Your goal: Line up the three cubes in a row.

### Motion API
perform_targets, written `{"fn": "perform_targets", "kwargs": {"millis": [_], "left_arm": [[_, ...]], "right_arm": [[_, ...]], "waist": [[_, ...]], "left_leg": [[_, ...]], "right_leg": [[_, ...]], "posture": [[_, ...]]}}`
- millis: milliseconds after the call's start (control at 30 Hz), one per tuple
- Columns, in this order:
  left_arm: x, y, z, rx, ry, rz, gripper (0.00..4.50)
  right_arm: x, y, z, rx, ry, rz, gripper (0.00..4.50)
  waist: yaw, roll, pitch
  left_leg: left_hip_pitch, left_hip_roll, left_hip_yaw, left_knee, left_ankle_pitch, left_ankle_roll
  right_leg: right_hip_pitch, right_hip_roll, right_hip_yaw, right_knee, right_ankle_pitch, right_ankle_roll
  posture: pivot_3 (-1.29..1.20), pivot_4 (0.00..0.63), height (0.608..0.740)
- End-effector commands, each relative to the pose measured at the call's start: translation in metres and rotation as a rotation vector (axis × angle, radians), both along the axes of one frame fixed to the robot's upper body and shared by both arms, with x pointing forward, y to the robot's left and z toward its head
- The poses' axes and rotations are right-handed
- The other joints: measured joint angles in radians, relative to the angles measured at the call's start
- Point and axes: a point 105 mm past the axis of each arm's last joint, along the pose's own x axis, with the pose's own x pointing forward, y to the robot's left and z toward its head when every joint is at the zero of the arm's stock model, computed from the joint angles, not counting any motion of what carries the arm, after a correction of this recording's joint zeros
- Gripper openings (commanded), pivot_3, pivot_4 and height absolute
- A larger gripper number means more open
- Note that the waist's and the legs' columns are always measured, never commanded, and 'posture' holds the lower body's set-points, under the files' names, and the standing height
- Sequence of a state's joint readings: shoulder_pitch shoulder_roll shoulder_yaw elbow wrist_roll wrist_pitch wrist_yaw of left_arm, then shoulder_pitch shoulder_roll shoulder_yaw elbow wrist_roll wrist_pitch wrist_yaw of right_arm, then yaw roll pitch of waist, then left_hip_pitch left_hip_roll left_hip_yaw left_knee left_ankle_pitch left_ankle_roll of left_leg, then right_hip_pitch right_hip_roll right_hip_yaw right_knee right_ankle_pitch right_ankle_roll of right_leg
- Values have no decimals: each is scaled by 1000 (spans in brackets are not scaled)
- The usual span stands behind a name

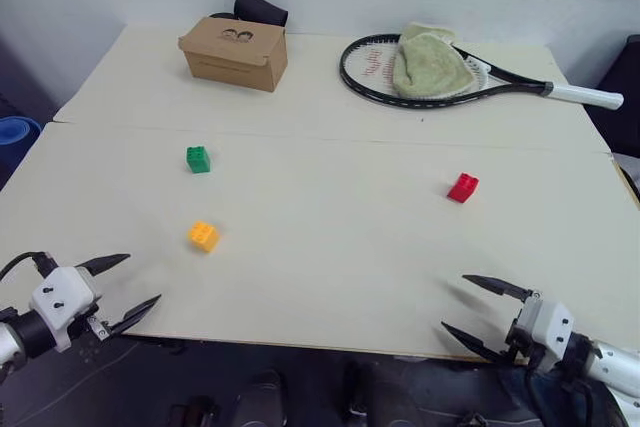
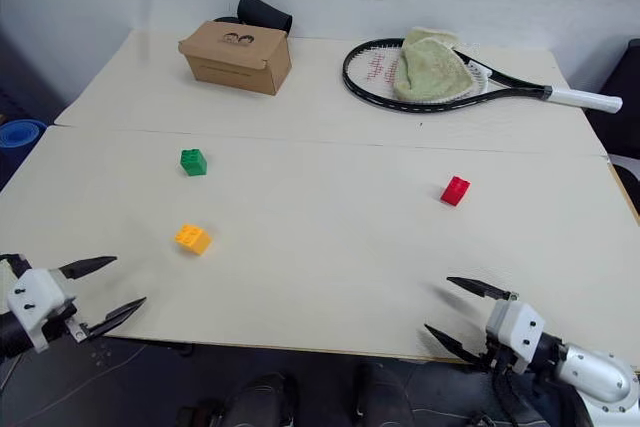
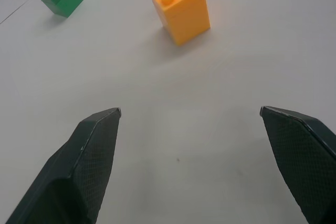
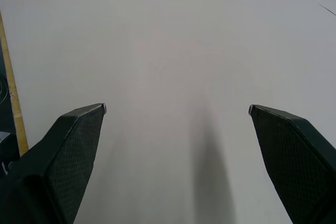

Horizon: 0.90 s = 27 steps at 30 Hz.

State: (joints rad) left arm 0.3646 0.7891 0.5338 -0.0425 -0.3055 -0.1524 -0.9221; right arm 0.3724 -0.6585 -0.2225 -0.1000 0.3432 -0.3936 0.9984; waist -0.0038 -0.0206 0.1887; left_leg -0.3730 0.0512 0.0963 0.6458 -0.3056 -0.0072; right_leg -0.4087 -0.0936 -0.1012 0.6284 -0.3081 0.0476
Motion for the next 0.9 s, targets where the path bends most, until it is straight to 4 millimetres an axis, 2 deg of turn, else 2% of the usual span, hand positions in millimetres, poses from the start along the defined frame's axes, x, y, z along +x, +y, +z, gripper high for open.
{"fn": "perform_targets", "kwargs": {"millis": [33, 100, 167, 267, 333, 433, 567, 633, 733, 900], "left_arm": [[5, 0, 12, -50, -32, -2, 4475], [11, -20, 30, -208, -19, -68, 4475], [12, -33, 38, -279, 6, -112, 4475], [20, -70, 54, -361, -14, -202, 4475], [25, -92, 63, -377, -37, -267, 4475], [30, -113, 70, -376, -63, -330, 4475], [36, -128, 72, -344, -87, -383, 4475], [36, -132, 72, -336, -90, -400, 4475], [34, -135, 71, -337, -88, -408, 4475], [28, -136, 65, -334, -78, -408, 4475]], "right_arm": [[10, 6, 18, 72, -93, -91, 4500], [35, 2, 38, 286, -151, -348, 4500], [45, 0, 47, 388, -160, -476, 4500], [76, 22, 63, 443, -210, -627, 4500], [97, 27, 69, 445, -247, -763, 4500], [122, 35, 70, 442, -253, -896, 4500], [151, 26, 64, 457, -224, -1119, 4500], [159, 18, 64, 465, -218, -1192, 4500], [168, 14, 62, 504, -179, -1231, 4500], [184, 18, 54, 569, -89, -1216, 4500]], "waist": [[2, 0, 0], [2, 0, 0], [1, 1, 0], [0, 2, 0], [-5, 2, 0], [-13, 2, 0], [-26, 2, 0], [-28, 2, 0], [-29, 2, 0], [-35, 2, 0]], "left_leg": [[0, 0, 0, 0, 0, 0], [0, 1, -1, 0, -1, -3], [0, 3, -1, 1, -1, -6], [0, 2, -1, 1, -1, -6], [-1, 2, -1, 0, 0, -7], [-1, 1, -1, 0, 4, -6], [-2, -1, 0, 1, 7, -9], [-2, -1, 0, 1, 7, -8], [-2, -1, 0, 1, 7, -8], [-2, -1, 0, 1, 6, -4]], "right_leg": [[0, 0, 0, 0, 0, 0], [0, 0, 0, 1, 0, 0], [0, 0, 0, 2, 1, -2], [0, -1, 1, 2, 1, -2], [-1, -1, 1, 3, 1, -2], [-3, 0, 1, 5, 0, -2], [-4, 0, 0, 8, 0, -2], [-4, 0, 1, 8, 0, -2], [-4, 0, 1, 9, 0, -2], [-4, 0, 1, 9, 0, -1]], "posture": [[0, 150, 740], [0, 150, 740], [0, 150, 740], [0, 150, 740], [0, 150, 740], [0, 150, 740], [0, 150, 740], [0, 150, 740], [0, 150, 740], [0, 150, 740]]}}
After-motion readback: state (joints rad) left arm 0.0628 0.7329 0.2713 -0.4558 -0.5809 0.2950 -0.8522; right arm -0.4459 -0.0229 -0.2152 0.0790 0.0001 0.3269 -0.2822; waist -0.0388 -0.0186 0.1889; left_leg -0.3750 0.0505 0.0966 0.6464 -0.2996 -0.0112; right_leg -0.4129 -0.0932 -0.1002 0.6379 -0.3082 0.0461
